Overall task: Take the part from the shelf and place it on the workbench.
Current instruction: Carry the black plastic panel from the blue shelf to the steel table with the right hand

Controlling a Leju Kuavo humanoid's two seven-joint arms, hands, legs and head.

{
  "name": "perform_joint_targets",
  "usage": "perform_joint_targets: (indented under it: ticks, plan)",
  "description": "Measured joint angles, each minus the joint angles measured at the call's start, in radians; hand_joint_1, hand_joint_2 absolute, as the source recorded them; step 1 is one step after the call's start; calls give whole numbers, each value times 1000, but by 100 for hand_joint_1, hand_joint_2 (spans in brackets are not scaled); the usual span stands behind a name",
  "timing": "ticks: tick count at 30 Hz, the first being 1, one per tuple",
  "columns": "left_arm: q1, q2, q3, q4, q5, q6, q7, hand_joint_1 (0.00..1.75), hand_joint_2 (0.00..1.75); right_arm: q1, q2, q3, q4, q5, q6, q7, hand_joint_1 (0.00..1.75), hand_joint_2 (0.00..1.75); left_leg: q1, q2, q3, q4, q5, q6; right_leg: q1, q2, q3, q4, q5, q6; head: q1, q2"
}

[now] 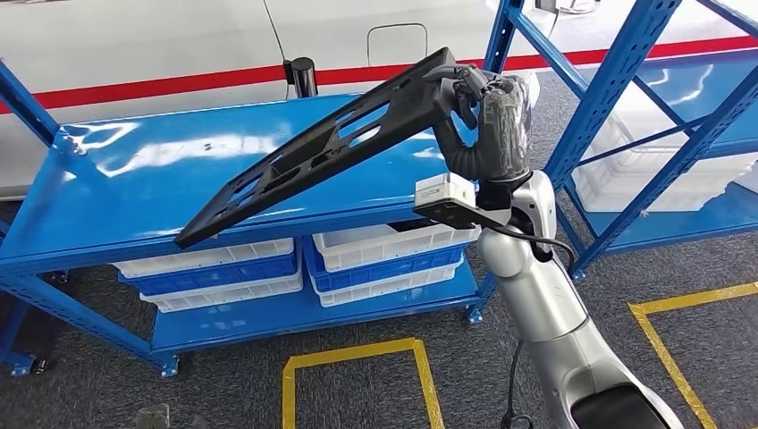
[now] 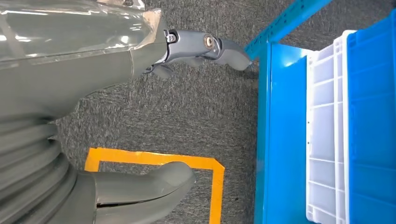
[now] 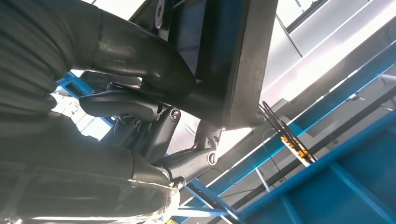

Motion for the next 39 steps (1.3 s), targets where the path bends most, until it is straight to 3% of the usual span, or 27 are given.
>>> perform_joint_targets:
  ticks: [1, 3, 4, 5, 6, 8, 10, 12, 14, 15, 17, 19, 20, 21, 22, 24, 26, 27, 29, 30, 31, 32, 34, 35, 36, 37, 39]
  plan:
    - [0, 0, 0, 0, 0, 0, 0, 0, 175, 0, 0, -3, 0, -1, 0, 0, 175, 175, 1, 3, -11, -4, 14, 9, 1, 1, -17, 38, -35, -6, 1, 0]
    - [-1, 0, 0, 0, 0, 0, 0, 0, 175, 2, 0, -8, 0, -5, 0, -1, 175, 175, -2, 5, -39, -3, 39, 19, 1, 1, -58, 169, -124, -21, 4, 0]
    - [0, 0, 0, 0, 0, 0, 0, 0, 175, 5, 0, -9, 0, -7, 0, -3, 175, 175, -3, 6, -54, -3, 51, 20, 2, 1, -71, 235, -153, -21, 5, 0]
    - [0, 0, 0, 0, 0, 0, 0, 0, 175, 8, 0, -10, 0, -9, 0, -5, 175, 175, -5, 6, -71, -2, 64, 20, 2, 1, -70, 277, -161, -15, 5, 0]
    - [1, 0, 1, 0, 0, 0, 1, 0, 175, 11, 0, -11, 0, -11, 0, -7, 175, 175, -7, 6, -87, -2, 76, 20, 3, 1, -51, 283, -151, -7, 6, 0]
    - [1, 0, 3, 0, 0, 0, 1, 0, 175, 14, 0, -12, 0, -17, 0, -12, 175, 175, -9, 5, -115, 0, 99, 16, 4, 1, 38, 193, -117, 3, 6, 0]
    - [1, 0, 7, 0, 1, 1, 0, 0, 175, 11, 1, -14, 1, -27, 0, -22, 175, 175, -13, 5, -133, 3, 119, 8, 9, 1, 148, 42, -124, -6, 6, 0]
    - [3, 0, 12, 0, 2, 3, -1, 0, 175, 11, 2, -16, 2, -36, 0, -30, 175, 175, -14, 6, -142, 0, 139, -2, 17, 2, 194, -40, -142, -17, 5, 0]
    - [6, 2, 17, 0, 3, 6, -2, 0, 175, 11, 2, -16, 7, -43, 0, -35, 175, 175, -11, 4, -150, 1, 143, -14, 7, 2, 181, -48, -127, -29, 4, 0]
    - [8, 4, 18, 0, 4, 7, -2, 0, 175, 11, 3, -16, 10, -45, 0, -37, 175, 175, -8, 2, -159, 17, 121, -21, 1, 0, 173, -49, -116, -38, 3, 0]
    - [10, 6, 20, 0, 5, 8, -3, 0, 175, 11, 6, -16, 15, -48, 1, -40, 175, 175, -1, -3, -191, 114, 20, -35, -6, -2, 150, -50, -89, -50, 1, 0]
    - [11, 8, 22, 0, 4, 8, -3, 0, 175, 14, 7, -16, 19, -51, 0, -43, 175, 175, 7, -3, -220, 244, -58, -49, -6, -2, 121, -47, -64, -52, -1, 0]
    - [11, 9, 23, 0, 4, 8, -3, 0, 175, 17, 8, -17, 21, -52, 0, -45, 175, 175, 11, -3, -220, 282, -62, -54, -7, -2, 106, -46, -53, -49, -1, 0]
    - [11, 10, 24, 0, 4, 8, -3, 0, 175, 20, 7, -18, 22, -54, -1, -47, 175, 175, 16, -2, -206, 290, -46, -59, -9, -2, 91, -43, -44, -45, -1, 0]
    - [11, 11, 24, 0, 3, 8, -3, 0, 175, 23, 7, -20, 22, -56, -2, -49, 175, 175, 21, -2, -176, 268, -21, -63, -11, -2, 76, -39, -34, -39, -1, 0]
    - [10, 12, 24, -1, 1, 8, -3, 0, 175, 26, 6, -26, 22, -60, -3, -53, 175, 175, 28, -3, -75, 149, 5, -70, -15, -2, 47, -26, -20, -26, -1, 0]
    - [6, 12, 25, -2, 0, 8, -3, 0, 175, 26, 5, -32, 21, -62, -4, -56, 175, 175, 26, -8, -8, 49, -13, -65, -12, -2, 29, -14, -7, -10, 1, 0]
    - [5, 12, 25, -3, -1, 8, -3, 0, 175, 26, 5, -34, 21, -63, -5, -57, 175, 175, 20, -10, -2, 32, -20, -58, -11, -2, 24, -14, 1, -2, 2, 0]
    - [6, 12, 25, -3, -1, 8, -2, 0, 175, 28, 3, -37, 21, -63, -6, -58, 175, 175, 14, -7, -13, 24, -7, -32, -7, -3, 17, -19, 18, 17, 4, 0]
    - [6, 11, 25, -3, -1, 8, -2, 0, 175, 30, 2, -38, 21, -64, -6, -58, 175, 175, 11, -4, -19, 22, 3, -20, -8, -2, 12, -17, 17, 22, 4, 0]
    - [5, 11, 25, -4, -1, 8, -2, 0, 175, 31, 1, -40, 21, -64, -6, -58, 175, 175, 11, -1, -27, 18, 14, -6, -7, -2, 1, -2, 0, 20, 5, 0]
    - [4, 10, 25, -4, -1, 8, -2, 0, 175, 31, 0, -41, 21, -64, -6, -58, 175, 175, 11, 1, -37, 17, 25, 3, -8, -2, -14, 33, -35, 11, 6, 0]
    - [4, 12, 25, -5, -2, 8, -2, 0, 175, 33, -2, -41, 22, -65, -6, -58, 175, 175, 8, 4, -67, 17, 49, 15, -7, -1, -52, 153, -127, -7, 8, 0]
    - [4, 12, 25, -6, -2, 8, -2, 0, 175, 34, -2, -42, 22, -65, -6, -58, 175, 175, 7, 5, -82, 17, 62, 16, -7, 0, -65, 216, -160, -9, 9, 0]
    - [4, 12, 25, -5, -2, 8, -2, 0, 175, 34, -4, -42, 22, -65, -6, -58, 175, 175, 5, 5, -98, 17, 74, 16, -6, 0, -69, 265, -175, -5, 9, 0]
    - [4, 11, 25, -5, -3, 8, -1, 0, 175, 35, -5, -42, 22, -66, -6, -58, 175, 175, 4, 5, -114, 18, 87, 15, -6, 1, -59, 286, -168, 3, 9, 0]
    - [4, 11, 25, -5, -5, 7, -1, 0, 175, 35, -7, -44, 22, -74, -6, -60, 175, 175, 2, 6, -146, 18, 113, 12, -4, 1, 8, 241, -131, 19, 9, 0]
